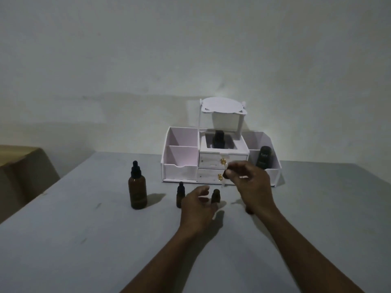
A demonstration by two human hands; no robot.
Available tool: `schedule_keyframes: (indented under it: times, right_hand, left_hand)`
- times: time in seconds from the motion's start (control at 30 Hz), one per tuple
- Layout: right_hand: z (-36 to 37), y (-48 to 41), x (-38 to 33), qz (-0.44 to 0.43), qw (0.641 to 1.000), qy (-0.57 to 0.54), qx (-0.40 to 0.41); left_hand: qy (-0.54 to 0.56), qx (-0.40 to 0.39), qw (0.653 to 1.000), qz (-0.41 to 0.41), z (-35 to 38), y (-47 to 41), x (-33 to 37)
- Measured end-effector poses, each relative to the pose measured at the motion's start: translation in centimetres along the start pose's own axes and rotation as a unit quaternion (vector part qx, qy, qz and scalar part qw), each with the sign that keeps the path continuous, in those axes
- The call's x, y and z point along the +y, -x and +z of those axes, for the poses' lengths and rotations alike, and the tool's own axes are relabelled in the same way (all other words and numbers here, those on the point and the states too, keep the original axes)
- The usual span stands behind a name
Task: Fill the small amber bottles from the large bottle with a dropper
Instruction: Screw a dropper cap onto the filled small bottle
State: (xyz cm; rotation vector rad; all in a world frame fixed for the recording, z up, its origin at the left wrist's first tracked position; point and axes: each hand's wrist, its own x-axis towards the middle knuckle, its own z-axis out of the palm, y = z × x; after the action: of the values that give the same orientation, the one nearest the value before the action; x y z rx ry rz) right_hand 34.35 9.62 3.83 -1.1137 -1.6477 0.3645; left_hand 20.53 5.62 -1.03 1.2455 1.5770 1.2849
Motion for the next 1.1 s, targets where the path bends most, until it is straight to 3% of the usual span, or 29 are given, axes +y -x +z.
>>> schedule_keyframes:
  times: [0.1, 0.2, 0.67, 1.1]
  right_hand:
    - [1.1, -0.2, 0.1, 0.025, 0.997, -0.06, 0.041]
    - [2.0, 0.4, 0.8, 0.022, 0.997, -0.051, 0.052]
    - [4.0, 2.2, 2.6, 0.03, 0.999, -0.002, -0.033]
    - [4.2, 2.5, 2.9, 0.006, 0.999, -0.021, -0.034]
  left_hand:
    - [-0.011, 0.003, 1.0, 0.013, 0.4, -0.9, 0.3]
    - [0.003, 0.003, 1.0, 0.006, 0.5, -1.1, 0.0]
    - [-0.002, -0.017, 0.998, 0.053, 0.6, -0.6, -0.8]
    - [0.059, -0.037, 0.997, 0.027, 0.8, -1.0, -0.9]
